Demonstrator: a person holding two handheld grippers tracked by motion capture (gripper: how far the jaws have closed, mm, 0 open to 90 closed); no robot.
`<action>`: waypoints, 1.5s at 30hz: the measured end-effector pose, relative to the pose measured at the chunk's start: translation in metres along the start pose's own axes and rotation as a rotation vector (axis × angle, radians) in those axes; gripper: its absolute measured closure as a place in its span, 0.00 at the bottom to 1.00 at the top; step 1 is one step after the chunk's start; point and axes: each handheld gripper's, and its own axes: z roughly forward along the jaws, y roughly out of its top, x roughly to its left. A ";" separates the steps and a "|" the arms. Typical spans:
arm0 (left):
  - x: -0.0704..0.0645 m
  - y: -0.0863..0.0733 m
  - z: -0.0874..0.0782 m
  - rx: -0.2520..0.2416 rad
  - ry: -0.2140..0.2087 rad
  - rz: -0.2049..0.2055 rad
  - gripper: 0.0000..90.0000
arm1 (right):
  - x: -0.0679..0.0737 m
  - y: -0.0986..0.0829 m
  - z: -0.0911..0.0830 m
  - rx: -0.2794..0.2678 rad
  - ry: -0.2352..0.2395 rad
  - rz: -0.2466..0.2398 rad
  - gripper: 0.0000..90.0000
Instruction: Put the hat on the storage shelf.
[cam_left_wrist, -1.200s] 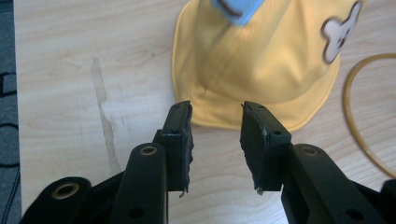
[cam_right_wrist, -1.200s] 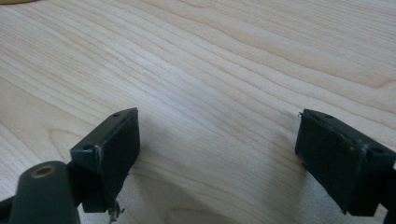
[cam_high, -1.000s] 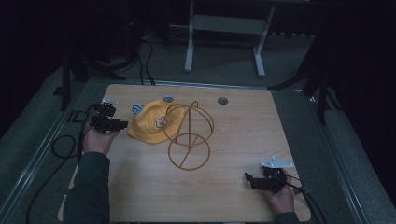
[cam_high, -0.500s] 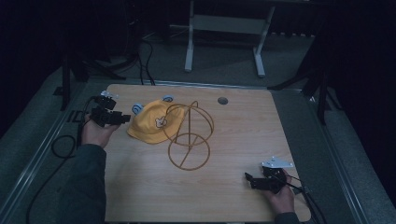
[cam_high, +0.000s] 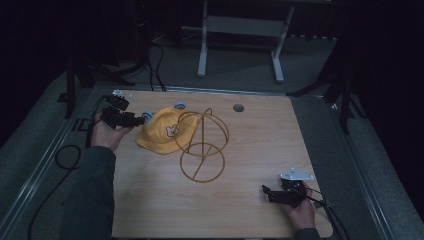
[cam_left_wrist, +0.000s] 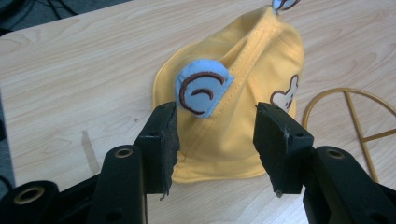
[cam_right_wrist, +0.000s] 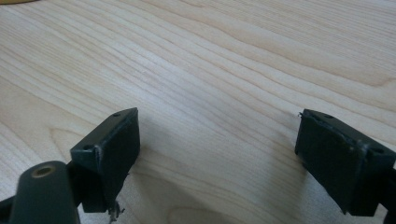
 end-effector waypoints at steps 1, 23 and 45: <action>0.000 0.000 0.000 0.000 0.000 0.000 0.55 | 0.000 0.000 0.000 0.000 0.000 0.000 0.15; -0.019 0.043 0.021 0.024 -0.010 0.119 0.35 | 0.000 0.000 0.000 0.001 0.001 0.001 0.15; -0.044 0.065 0.061 0.106 0.012 0.186 0.40 | 0.000 0.001 0.001 0.001 0.009 -0.004 0.15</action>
